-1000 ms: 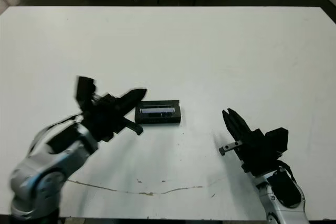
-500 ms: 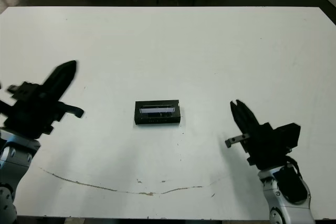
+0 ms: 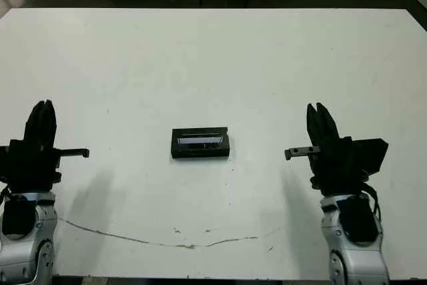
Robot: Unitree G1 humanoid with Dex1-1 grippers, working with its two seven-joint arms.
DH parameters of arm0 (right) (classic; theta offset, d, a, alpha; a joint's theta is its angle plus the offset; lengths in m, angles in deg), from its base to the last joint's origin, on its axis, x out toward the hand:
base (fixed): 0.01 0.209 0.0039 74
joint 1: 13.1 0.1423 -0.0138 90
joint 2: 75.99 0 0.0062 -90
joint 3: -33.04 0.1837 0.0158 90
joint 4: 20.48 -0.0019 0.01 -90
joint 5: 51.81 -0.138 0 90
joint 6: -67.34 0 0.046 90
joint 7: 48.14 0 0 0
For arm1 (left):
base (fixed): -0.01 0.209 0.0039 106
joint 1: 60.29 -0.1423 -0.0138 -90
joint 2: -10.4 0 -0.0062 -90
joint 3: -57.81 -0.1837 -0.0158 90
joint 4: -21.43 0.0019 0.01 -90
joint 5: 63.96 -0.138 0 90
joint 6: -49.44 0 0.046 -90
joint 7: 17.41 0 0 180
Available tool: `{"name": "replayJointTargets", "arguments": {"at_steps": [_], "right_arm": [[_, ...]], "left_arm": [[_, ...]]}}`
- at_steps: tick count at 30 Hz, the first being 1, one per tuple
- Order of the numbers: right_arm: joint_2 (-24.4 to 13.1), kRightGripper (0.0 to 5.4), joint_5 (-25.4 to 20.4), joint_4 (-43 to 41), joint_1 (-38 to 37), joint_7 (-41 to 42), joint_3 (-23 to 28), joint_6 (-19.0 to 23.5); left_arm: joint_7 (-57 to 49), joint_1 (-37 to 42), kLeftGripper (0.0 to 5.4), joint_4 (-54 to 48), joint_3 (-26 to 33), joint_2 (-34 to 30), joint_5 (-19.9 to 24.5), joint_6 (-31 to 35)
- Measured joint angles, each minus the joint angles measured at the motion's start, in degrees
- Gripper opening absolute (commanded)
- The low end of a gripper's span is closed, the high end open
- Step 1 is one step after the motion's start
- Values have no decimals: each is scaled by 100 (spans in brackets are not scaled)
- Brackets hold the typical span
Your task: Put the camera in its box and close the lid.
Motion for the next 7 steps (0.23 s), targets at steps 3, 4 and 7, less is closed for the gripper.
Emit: {"name": "replayJointTargets", "arguments": {"at_steps": [3, 4, 7], "right_arm": [[60, 0, 288, 128, 232, -188, -73, -73], [88, 0, 369, 168, 290, -233, -105, -76], [155, 0, 546, 350, 405, -287, -198, -106]], "left_arm": [[14, 45, 2, -7, -35, -37, 29, 72], [20, 71, 2, -23, -48, -53, 33, 85], [65, 173, 2, -144, -82, -135, 69, 221]]}}
